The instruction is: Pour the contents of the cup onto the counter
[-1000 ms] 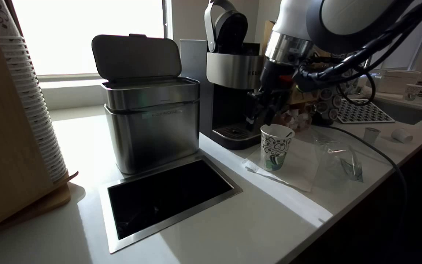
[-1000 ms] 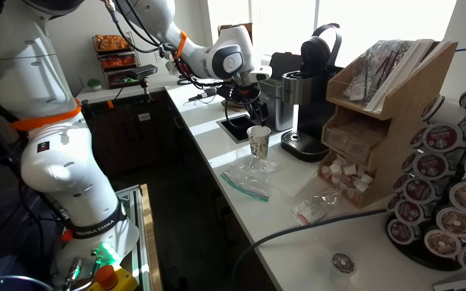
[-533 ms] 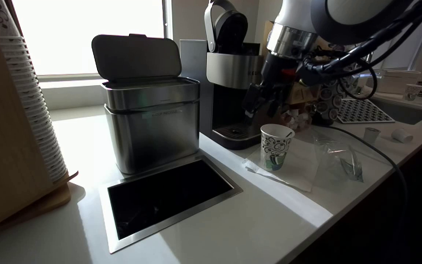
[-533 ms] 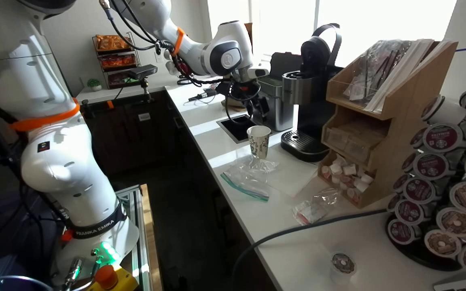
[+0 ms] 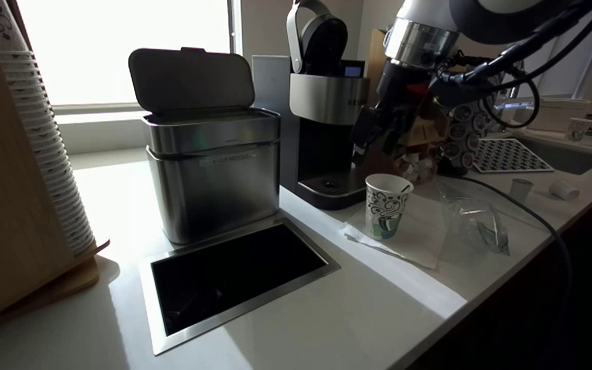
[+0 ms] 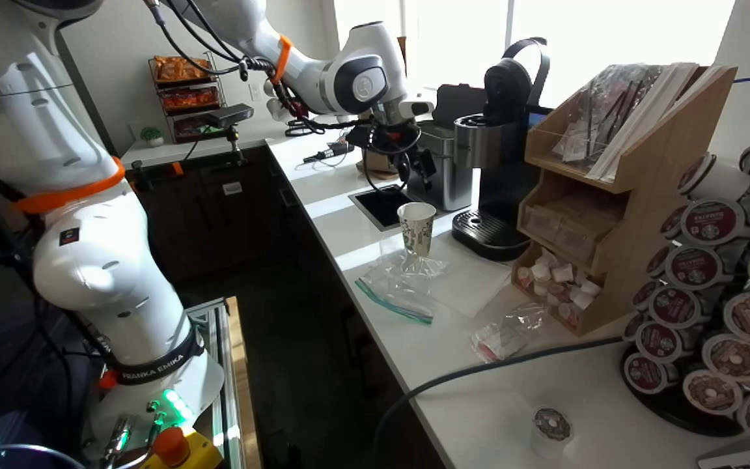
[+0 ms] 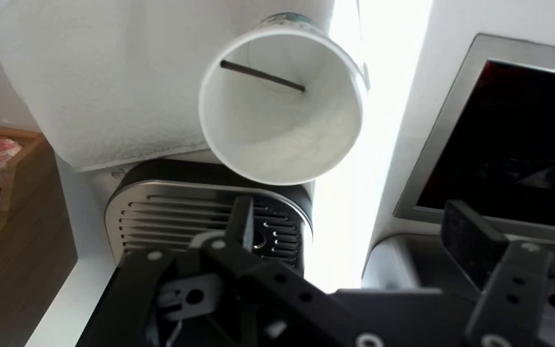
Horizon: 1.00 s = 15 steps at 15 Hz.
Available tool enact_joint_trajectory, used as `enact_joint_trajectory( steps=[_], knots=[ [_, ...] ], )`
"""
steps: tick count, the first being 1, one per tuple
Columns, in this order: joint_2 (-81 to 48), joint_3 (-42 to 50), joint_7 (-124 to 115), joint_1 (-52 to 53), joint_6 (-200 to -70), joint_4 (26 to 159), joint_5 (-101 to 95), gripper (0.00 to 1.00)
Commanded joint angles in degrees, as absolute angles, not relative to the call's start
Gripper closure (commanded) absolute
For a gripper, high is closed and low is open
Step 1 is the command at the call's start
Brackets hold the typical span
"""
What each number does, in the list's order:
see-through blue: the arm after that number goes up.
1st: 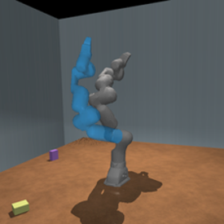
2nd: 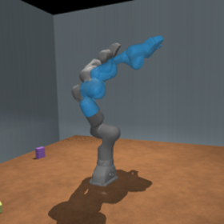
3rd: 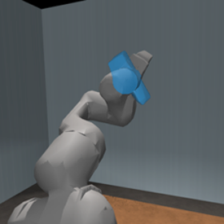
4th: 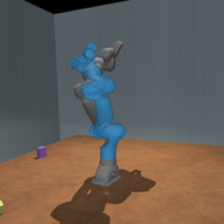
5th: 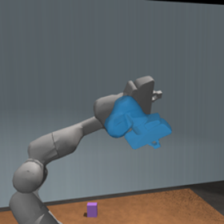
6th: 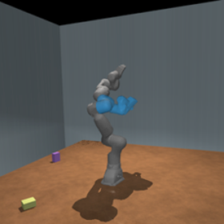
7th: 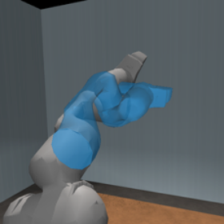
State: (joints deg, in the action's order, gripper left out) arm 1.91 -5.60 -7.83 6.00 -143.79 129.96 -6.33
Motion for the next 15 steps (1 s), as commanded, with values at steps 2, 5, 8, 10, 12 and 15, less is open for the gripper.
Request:
enact_joint_trajectory(
  steps=[2,5,8,10,12,15],
  knots=[
    [3.86,-5.35,-6.47,5.5,-141.46,131.48,-6.04,0.0],
    [4.69,-4.71,-7.3,4.63,-140.41,132.54,-7.1,0.0],
    [4.5,-3.99,-8.62,3.47,-140.49,133.08,-9.11,0.0],
    [3.78,-3.5,-8.37,2.87,-141.22,133.25,-9.47,0.0],
    [2.46,-2.83,-8.19,2.19,-142.95,133.47,-8.93,0.01],
    [0.74,-2.17,-8.75,1.67,-145.68,133.63,-8.83,0.02]
  ],
)
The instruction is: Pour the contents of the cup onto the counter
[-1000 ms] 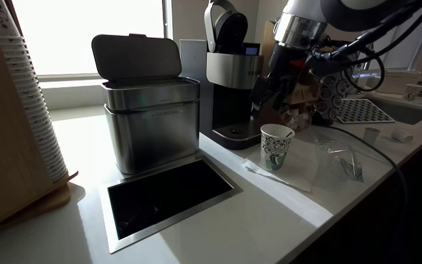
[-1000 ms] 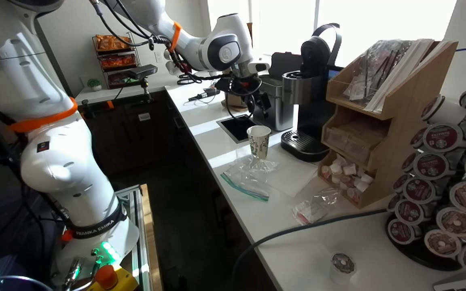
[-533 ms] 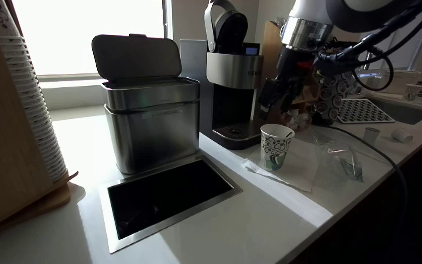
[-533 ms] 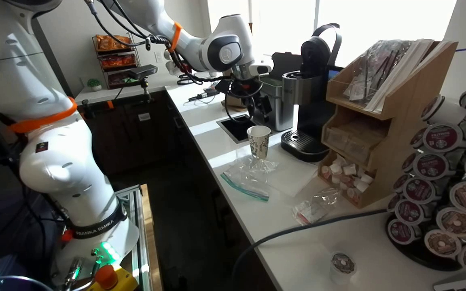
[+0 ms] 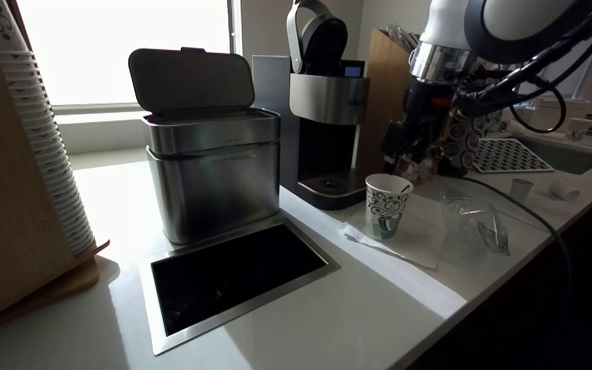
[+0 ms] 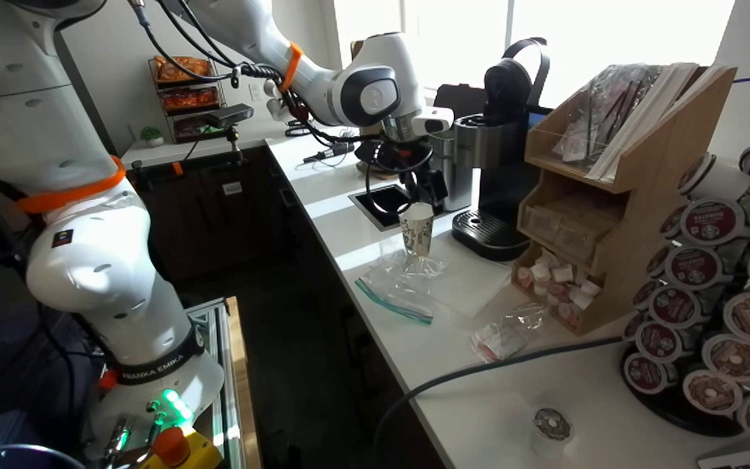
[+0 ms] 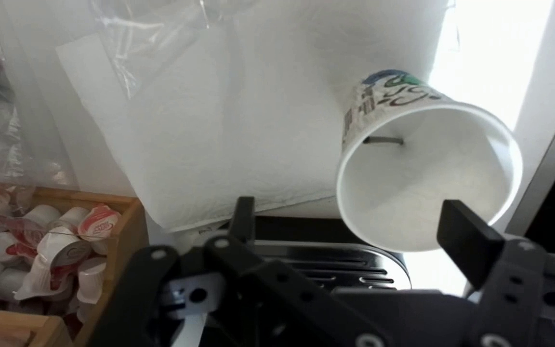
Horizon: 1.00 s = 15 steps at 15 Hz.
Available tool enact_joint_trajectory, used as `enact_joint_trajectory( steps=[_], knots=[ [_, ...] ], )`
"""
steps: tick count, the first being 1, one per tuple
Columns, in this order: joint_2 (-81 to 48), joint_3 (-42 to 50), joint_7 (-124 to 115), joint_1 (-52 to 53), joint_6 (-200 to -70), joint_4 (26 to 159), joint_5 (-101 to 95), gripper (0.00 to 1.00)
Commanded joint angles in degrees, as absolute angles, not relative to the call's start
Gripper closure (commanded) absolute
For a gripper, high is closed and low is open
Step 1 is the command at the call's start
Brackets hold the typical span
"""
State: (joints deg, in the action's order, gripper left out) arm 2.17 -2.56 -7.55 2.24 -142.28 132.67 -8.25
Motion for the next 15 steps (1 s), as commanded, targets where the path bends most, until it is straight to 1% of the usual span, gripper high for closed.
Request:
enact_joint_trajectory(
  steps=[1,3,4,5,6,9,11,15],
  knots=[
    [0.09,-2.07,-8.76,1.59,-146.84,133.66,-8.78,0.0],
    [-1.33,-1.91,-8.84,1.6,-149.17,133.6,-8.31,0.0],
    [-2.08,-1.86,-8.71,1.67,-150.26,133.51,-8.02,0.09],
    [-2.7,-1.86,-8.71,1.77,-151.0,133.45,-7.73,0.22],
    [-3.27,-1.86,-8.64,1.86,-151.67,133.43,-7.67,0.27],
    [-4.31,-1.77,-8.46,1.98,-152.6,133.36,-7.19,0.53],
    [-4.5,-1.72,-8.35,1.97,-152.74,133.37,-6.63,0.67],
    [-4.16,-1.97,-7.83,2.02,-153.02,133.42,-4.67,0.98]
  ],
)
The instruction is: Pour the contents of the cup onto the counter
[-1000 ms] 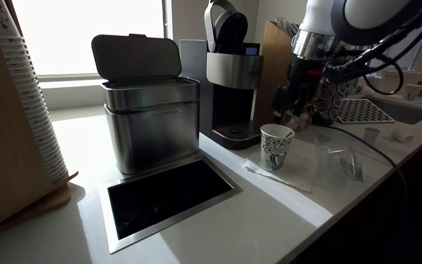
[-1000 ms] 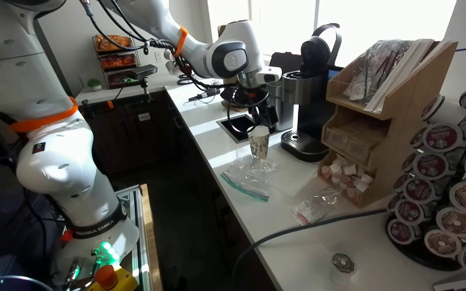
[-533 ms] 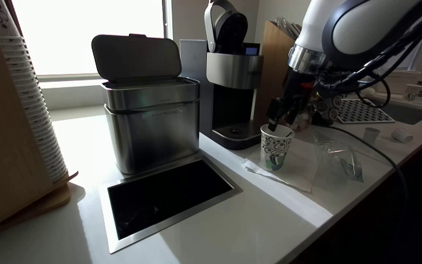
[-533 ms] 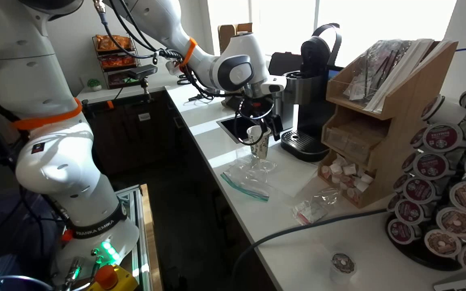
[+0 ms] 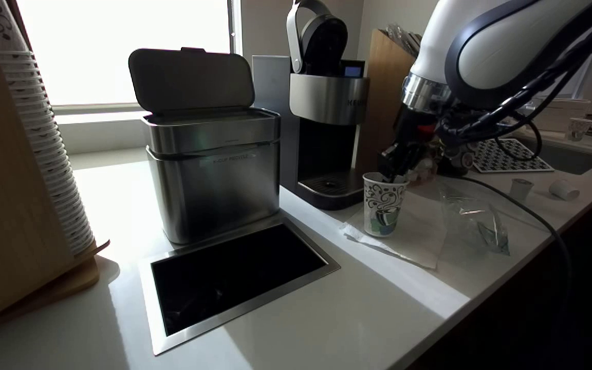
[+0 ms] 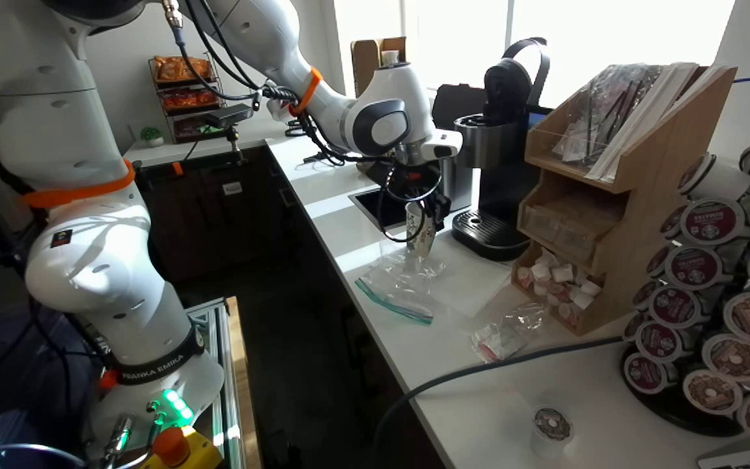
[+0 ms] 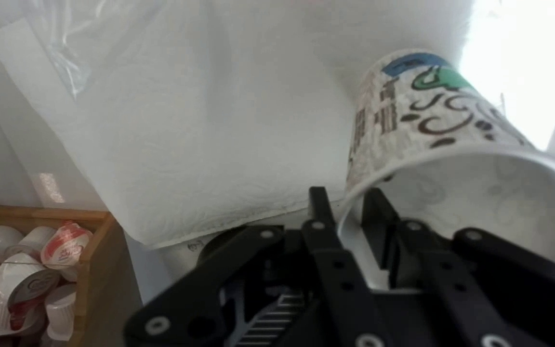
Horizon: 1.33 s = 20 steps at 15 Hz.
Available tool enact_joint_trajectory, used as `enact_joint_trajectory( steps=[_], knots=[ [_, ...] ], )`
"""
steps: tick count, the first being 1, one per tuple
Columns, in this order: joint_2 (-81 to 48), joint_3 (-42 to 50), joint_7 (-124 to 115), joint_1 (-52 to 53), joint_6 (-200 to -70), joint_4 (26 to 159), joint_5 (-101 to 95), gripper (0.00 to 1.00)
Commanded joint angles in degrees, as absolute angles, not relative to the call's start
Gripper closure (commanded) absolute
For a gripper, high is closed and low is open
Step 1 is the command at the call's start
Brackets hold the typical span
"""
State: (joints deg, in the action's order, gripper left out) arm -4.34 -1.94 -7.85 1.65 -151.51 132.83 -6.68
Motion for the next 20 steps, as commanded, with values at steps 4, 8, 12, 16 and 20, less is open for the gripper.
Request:
enact_joint_trajectory(
  steps=[4,8,12,16,20],
  knots=[
    [-2.58,-2.59,-7.18,2.78,-151.98,132.65,-4.75,0.99],
    [-0.99,-3.72,-6.43,3.94,-150.52,131.61,-6.58,0.99],
    [0.38,-5.64,-3.2,5.62,-147.11,130.04,-8.29,0.99],
    [1.69,-7.7,-6.17,7.38,-137.05,127.41,-19.22,0.99],
    [0.92,-10.52,-5.79,9.45,-126.1,123.69,-27.04,0.99]
  ],
)
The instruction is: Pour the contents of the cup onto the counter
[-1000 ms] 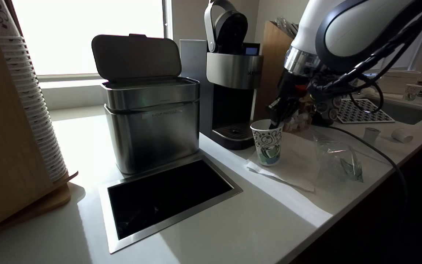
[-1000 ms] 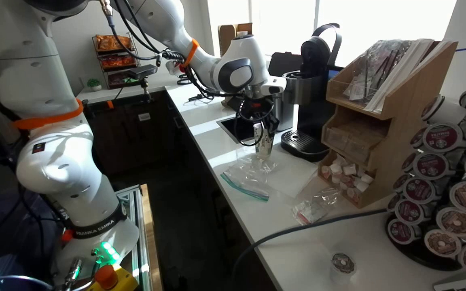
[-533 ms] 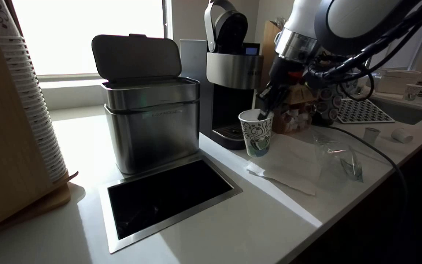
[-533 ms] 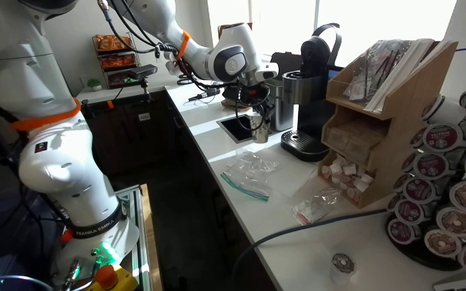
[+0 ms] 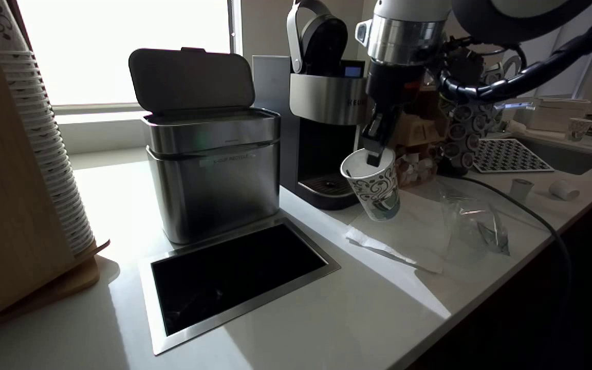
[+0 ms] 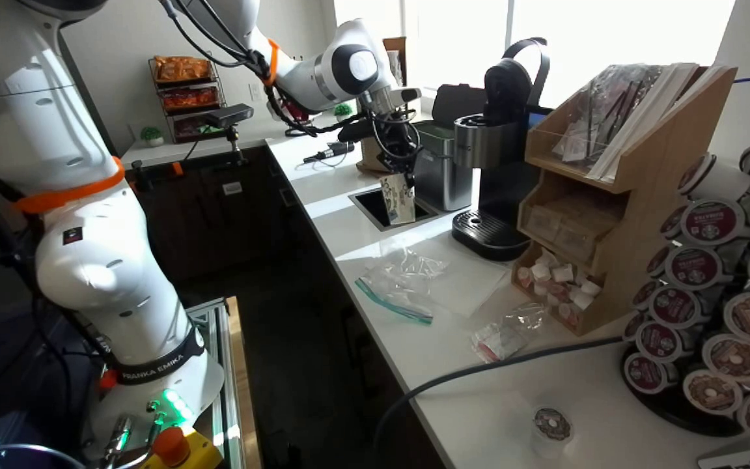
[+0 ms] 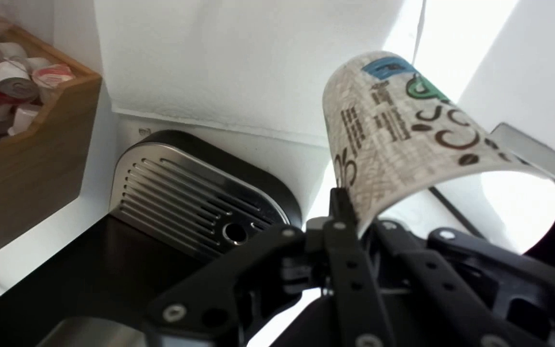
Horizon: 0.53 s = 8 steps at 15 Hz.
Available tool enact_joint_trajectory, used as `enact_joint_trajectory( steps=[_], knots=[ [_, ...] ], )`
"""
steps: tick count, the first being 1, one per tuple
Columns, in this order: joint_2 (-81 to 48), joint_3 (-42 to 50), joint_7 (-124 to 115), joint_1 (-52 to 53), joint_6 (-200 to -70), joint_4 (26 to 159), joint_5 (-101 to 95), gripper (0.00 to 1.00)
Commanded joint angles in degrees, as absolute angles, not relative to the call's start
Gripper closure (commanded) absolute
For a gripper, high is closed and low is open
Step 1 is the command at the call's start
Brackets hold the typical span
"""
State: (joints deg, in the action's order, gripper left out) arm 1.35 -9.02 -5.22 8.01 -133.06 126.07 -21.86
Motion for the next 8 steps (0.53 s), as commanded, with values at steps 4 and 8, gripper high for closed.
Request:
enact_joint_trajectory(
  steps=[4,8],
  knots=[
    [-1.95,-12.51,-5.26,11.34,-118.56,119.65,-31.88,0.99],
    [-0.75,-12.11,-5.22,11.45,-120.14,121.02,-30.46,0.96]
  ],
)
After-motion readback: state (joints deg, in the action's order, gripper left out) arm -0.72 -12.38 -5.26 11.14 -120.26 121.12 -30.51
